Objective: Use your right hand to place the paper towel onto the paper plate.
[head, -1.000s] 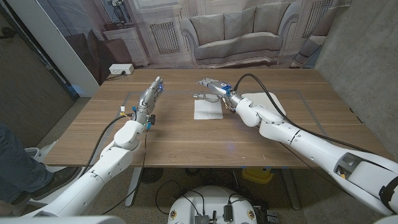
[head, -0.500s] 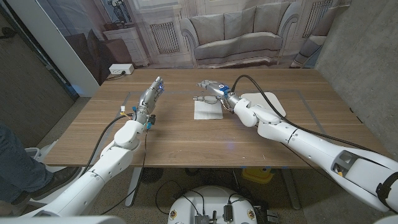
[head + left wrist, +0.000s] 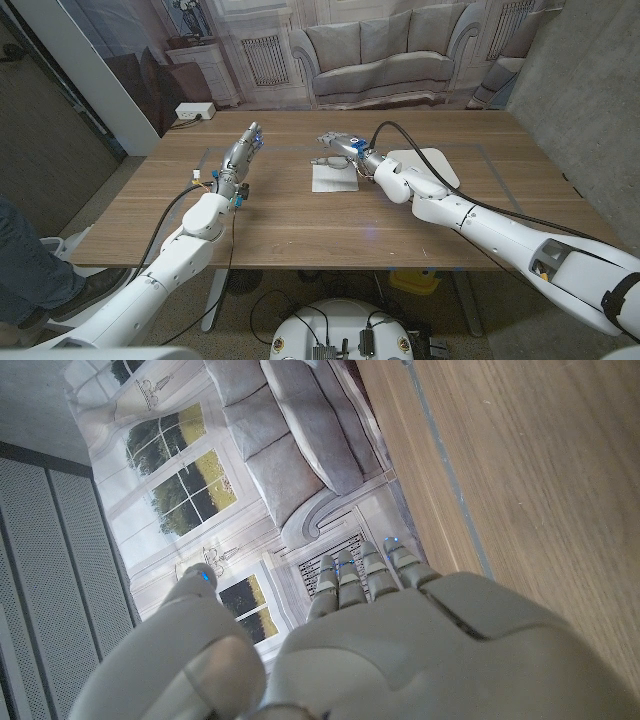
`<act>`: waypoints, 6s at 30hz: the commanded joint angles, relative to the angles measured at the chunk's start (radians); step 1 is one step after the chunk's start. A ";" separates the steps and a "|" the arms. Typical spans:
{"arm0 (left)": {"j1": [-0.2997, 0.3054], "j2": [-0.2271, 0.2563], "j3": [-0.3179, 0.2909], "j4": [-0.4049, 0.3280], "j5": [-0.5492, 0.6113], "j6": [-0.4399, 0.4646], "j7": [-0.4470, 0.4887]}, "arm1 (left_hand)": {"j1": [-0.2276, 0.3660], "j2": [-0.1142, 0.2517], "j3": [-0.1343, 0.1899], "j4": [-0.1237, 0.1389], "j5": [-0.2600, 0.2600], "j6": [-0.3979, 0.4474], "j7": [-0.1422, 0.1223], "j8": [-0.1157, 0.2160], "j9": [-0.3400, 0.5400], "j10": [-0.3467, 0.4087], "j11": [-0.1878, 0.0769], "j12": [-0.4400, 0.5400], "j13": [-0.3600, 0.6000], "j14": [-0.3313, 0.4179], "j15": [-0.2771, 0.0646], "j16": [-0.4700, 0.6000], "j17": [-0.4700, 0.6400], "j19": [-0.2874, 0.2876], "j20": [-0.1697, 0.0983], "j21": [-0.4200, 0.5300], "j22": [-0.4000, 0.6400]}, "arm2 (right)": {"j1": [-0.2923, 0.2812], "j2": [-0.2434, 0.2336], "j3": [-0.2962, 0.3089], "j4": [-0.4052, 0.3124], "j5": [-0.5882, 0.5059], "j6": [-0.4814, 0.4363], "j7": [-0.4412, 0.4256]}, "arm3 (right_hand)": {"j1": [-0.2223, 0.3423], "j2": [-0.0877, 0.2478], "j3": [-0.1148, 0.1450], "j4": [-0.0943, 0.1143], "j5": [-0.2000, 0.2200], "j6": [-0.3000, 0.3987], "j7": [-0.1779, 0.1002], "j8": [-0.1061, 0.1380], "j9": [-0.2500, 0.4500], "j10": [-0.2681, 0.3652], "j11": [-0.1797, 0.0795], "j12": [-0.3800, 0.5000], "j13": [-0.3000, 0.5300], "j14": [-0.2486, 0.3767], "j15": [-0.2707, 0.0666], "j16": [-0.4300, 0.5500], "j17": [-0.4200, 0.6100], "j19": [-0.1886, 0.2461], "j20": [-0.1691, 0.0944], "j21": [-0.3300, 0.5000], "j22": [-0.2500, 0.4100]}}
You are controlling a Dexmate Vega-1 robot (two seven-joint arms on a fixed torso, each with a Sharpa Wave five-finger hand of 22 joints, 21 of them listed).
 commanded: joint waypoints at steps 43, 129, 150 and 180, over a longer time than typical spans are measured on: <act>0.067 0.004 -0.030 -0.031 0.028 -0.032 0.055 | 0.008 -0.005 -0.014 -0.002 -0.003 0.013 -0.004 -0.002 0.006 0.004 -0.003 -0.004 0.002 -0.001 -0.007 0.000 0.004 -0.018 0.001 -0.001 0.003 | 0.017 0.040 -0.060 0.094 0.031 -0.050 0.003 | 0.048 -0.012 0.005 -0.039 -0.007 -0.003 -0.013 -0.001 0.002 0.006 -0.004 -0.003 0.003 0.024 0.010 0.003 0.002 0.035 -0.008 -0.018 0.005; 0.039 -0.021 -0.003 -0.034 0.034 -0.002 0.064 | 0.013 0.005 -0.024 -0.002 -0.003 0.035 -0.008 0.000 0.006 0.011 -0.005 -0.004 0.002 0.004 -0.011 0.000 0.004 -0.018 0.010 0.001 0.004 | 0.024 0.054 -0.099 0.235 0.046 0.027 -0.169 | 0.308 0.071 0.105 -0.132 -0.015 0.199 -0.095 0.045 0.008 0.283 -0.120 0.068 0.003 0.376 -0.143 0.044 0.004 0.405 -0.108 0.048 0.018; 0.050 -0.027 -0.003 -0.043 0.032 -0.013 0.071 | 0.014 0.008 -0.026 -0.002 -0.003 0.043 -0.010 0.002 0.006 0.012 -0.006 -0.004 0.002 0.005 -0.010 0.000 0.004 -0.018 0.012 0.001 0.004 | 0.016 0.047 -0.083 0.269 0.025 0.127 -0.318 | 0.501 0.111 0.175 -0.127 -0.051 0.436 -0.151 0.074 0.012 0.525 -0.181 0.103 0.002 0.705 -0.223 0.075 0.014 0.665 -0.182 0.163 0.033; 0.043 -0.027 0.001 -0.040 0.032 -0.015 0.058 | 0.017 0.012 -0.029 -0.002 -0.005 0.045 -0.009 -0.001 0.007 0.013 -0.005 -0.004 0.003 0.005 -0.009 -0.001 0.004 -0.019 0.014 0.001 0.004 | -0.038 -0.015 -0.016 0.133 0.017 0.117 -0.332 | 0.532 0.108 0.170 -0.101 -0.058 0.502 -0.153 0.073 0.016 0.587 -0.186 0.098 0.003 0.768 -0.219 0.066 0.017 0.685 -0.178 0.190 0.038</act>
